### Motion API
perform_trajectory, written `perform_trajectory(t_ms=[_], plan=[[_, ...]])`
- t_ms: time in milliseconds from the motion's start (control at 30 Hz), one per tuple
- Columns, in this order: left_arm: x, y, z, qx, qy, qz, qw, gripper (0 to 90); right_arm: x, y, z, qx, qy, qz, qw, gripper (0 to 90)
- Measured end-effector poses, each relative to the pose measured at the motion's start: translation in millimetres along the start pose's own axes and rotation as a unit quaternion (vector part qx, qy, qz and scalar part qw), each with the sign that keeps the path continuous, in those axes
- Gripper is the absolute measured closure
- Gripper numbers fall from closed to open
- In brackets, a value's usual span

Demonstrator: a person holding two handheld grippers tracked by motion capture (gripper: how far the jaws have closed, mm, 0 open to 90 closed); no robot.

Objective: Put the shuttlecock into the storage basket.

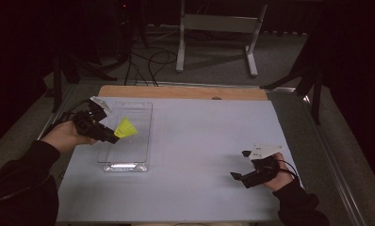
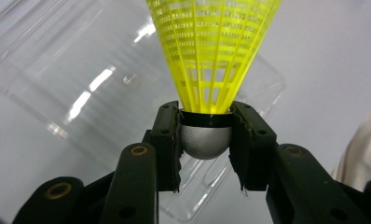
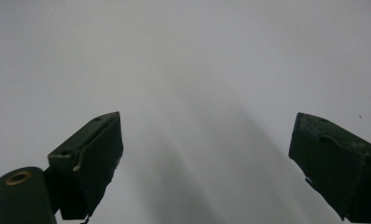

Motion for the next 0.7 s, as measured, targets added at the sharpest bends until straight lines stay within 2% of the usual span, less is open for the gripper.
perform_trajectory(t_ms=[233, 267, 300, 433, 500, 600, 700], plan=[[6.6, -13.8, 1.3, 0.011, 0.025, -0.048, 0.9985, 65.8, 0.0, -1.0, -0.4, -0.002, 0.000, 0.002, 1.0000, 10.1], [6.1, -15.7, 1.4, 0.011, 0.022, -0.054, 0.9982, 65.8, -0.2, -1.4, -0.5, -0.001, 0.000, 0.001, 1.0000, 10.1], [5.0, -17.3, 1.6, 0.011, 0.026, -0.054, 0.9981, 65.8, -0.1, -1.8, -0.3, -0.001, 0.000, 0.002, 1.0000, 10.1], [0.7, -22.8, 4.9, 0.018, 0.039, -0.079, 0.9959, 65.8, -0.2, -3.3, 0.5, 0.000, 0.000, 0.004, 1.0000, 10.1], [-1.5, -24.8, 7.5, 0.018, 0.051, -0.087, 0.9948, 65.8, -0.1, -3.8, 1.0, 0.000, 0.001, 0.004, 1.0000, 10.1], [-5.7, -27.0, 12.1, 0.018, 0.048, -0.087, 0.9949, 65.7, 0.7, -4.4, 2.0, 0.001, 0.003, 0.004, 1.0000, 10.1], [-7.8, -27.9, 14.8, 0.021, 0.059, -0.088, 0.9942, 65.8, 0.9, -4.7, 2.2, 0.001, 0.004, 0.005, 1.0000, 10.1]])
Point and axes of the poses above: each handheld gripper's, and its own axes: z roughly forward along the jaws, y roughly out of its top, x roughly to its left, the point moved 2 cm from there along z, roughly forward along the jaws, and after that the axes turned 9 degrees about y, right-handed, at the moved point
